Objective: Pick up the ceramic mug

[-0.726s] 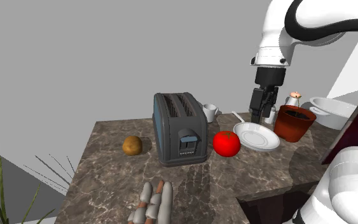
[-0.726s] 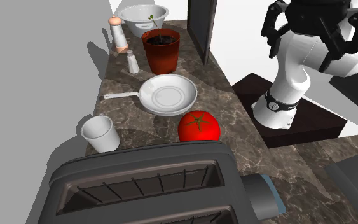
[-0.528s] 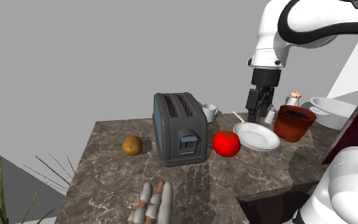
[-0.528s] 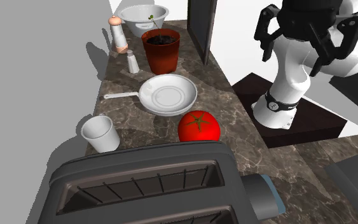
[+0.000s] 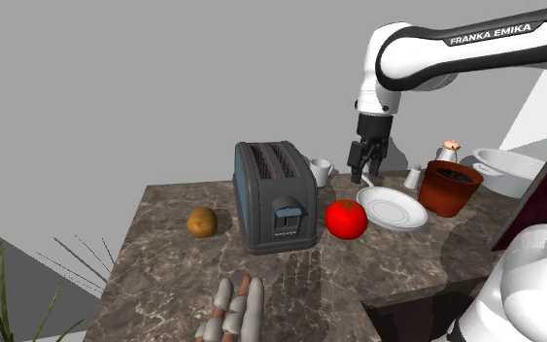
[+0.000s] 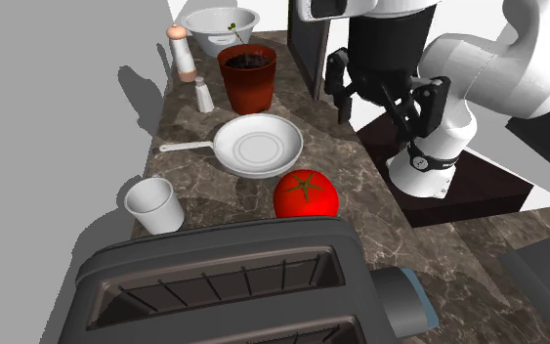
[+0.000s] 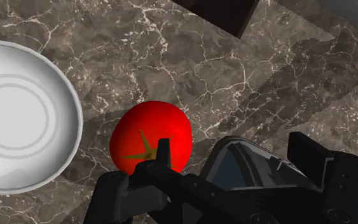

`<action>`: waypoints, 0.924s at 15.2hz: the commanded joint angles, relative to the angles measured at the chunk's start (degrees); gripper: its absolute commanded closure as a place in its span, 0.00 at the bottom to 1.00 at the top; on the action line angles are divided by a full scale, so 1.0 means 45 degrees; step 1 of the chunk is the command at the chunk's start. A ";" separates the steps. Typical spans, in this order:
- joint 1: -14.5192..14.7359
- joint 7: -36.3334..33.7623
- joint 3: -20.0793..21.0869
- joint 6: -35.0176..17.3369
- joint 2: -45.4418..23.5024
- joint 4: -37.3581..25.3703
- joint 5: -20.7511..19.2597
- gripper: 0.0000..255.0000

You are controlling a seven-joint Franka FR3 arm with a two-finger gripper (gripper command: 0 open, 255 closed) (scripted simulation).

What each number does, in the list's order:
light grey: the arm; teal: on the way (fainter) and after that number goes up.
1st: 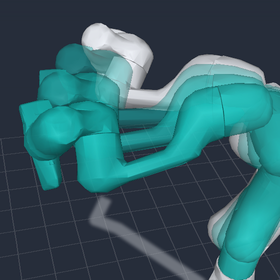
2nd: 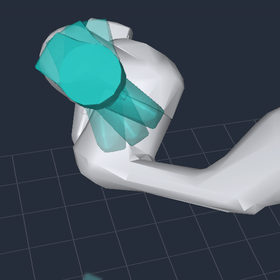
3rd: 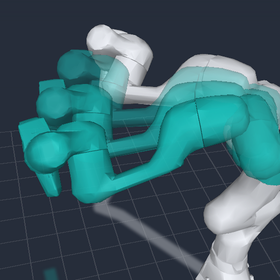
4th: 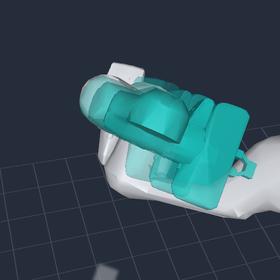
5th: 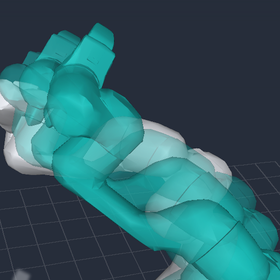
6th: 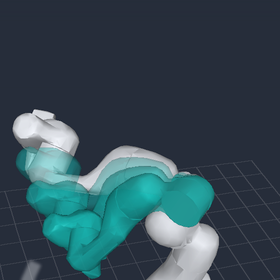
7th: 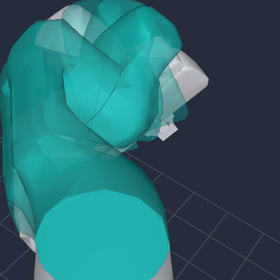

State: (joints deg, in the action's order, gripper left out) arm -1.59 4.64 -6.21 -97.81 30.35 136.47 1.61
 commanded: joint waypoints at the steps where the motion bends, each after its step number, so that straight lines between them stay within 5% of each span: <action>1: -0.0105 0.0256 -0.0206 -0.0682 -0.0891 -0.0311 -0.0201 0.00; 14: -0.0597 0.1408 -0.1105 -0.3465 -0.6683 -0.3933 -0.0550 0.00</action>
State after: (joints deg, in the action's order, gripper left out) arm -3.96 10.38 -10.81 -112.70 2.09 120.13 -0.80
